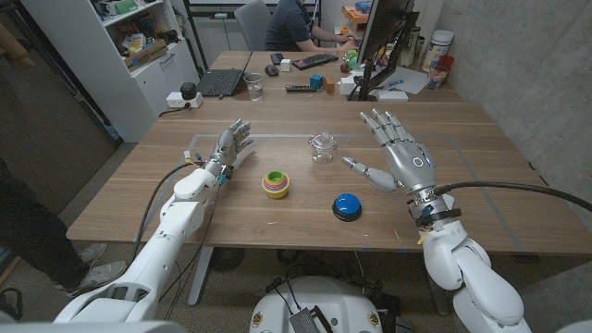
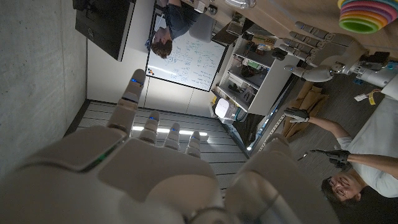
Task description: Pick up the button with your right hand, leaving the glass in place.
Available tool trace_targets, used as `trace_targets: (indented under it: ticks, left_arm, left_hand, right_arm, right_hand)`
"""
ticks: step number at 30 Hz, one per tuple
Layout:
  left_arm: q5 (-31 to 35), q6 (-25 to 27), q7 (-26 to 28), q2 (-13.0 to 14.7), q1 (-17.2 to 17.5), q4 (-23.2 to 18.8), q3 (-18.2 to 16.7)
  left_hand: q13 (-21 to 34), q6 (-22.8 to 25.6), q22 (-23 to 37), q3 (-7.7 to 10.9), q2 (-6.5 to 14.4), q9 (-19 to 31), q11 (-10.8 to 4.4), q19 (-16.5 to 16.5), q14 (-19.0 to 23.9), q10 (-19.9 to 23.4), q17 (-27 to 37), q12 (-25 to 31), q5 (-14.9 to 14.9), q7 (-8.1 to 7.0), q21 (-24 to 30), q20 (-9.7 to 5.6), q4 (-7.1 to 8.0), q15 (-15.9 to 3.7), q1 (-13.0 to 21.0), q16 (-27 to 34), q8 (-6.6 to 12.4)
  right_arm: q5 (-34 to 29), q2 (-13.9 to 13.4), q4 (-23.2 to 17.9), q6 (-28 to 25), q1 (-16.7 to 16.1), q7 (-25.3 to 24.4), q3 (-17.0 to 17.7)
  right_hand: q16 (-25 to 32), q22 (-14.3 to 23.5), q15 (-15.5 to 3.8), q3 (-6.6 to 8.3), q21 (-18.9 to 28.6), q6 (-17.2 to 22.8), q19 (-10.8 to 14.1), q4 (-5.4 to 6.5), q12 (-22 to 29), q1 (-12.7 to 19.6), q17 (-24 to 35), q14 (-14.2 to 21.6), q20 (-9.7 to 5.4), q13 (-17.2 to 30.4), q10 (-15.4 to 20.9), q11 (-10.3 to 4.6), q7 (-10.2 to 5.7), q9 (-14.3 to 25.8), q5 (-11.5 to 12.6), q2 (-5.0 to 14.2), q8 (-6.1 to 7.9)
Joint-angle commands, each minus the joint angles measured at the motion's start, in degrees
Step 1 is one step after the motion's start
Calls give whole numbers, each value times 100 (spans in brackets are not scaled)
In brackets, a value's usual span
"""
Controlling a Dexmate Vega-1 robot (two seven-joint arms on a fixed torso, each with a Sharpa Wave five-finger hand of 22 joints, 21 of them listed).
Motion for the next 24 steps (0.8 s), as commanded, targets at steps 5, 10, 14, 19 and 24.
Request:
trace_targets:
  ticks: [5,10,14,19,24]
  left_arm:
    - [9,-139,-104,-41,-121,226,-2]
    - [-4,-158,-125,-50,-143,277,-22]
    - [-20,-183,-159,-64,-167,343,-33]
    - [-73,-215,-255,-93,-184,382,-45]
    - [37,-242,-189,-76,-215,417,-14]
  left_hand:
    - [30,-34,12,-38,-11,25,-20,4,-9,-6,33,19,36,7,39,-20,11,-4,-49,42,16]
    - [30,-36,12,-45,-11,25,-13,5,-12,1,33,22,38,2,39,-17,17,-6,-53,41,16]
    - [30,-42,12,-49,-11,25,-17,8,-13,-5,33,20,40,1,41,-16,20,-12,-55,41,14]
    - [30,-38,12,-55,-11,25,-23,8,-10,-5,33,20,42,14,40,-18,25,-10,-57,42,17]
    - [30,-39,12,-60,-10,25,-19,7,-12,-1,32,22,44,11,40,-18,28,-8,-58,42,17]
  right_arm:
    - [-92,-424,63,-608,91,504,-497]
    - [-53,-491,-132,-746,100,1085,-573]
    - [48,-533,29,-719,131,878,-631]
    - [-48,-593,125,-852,154,945,-681]
    - [92,-645,307,-815,135,738,-750]
  right_hand:
    - [24,17,-5,31,56,78,117,-56,14,112,-6,37,-12,8,-84,-71,-56,23,65,120,37]
    - [47,17,-19,45,64,97,161,-79,17,171,-8,105,-13,8,-98,-57,-57,23,76,159,39]
    - [46,17,-9,50,69,104,189,-93,1,205,-9,113,-13,9,-153,-40,-58,23,83,175,39]
    - [49,17,-16,50,75,138,227,-109,18,239,-10,134,-13,10,-132,-50,-55,25,90,186,48]
    - [48,18,-19,47,80,180,258,-120,26,262,-11,142,-13,10,-124,-59,-53,27,95,190,61]
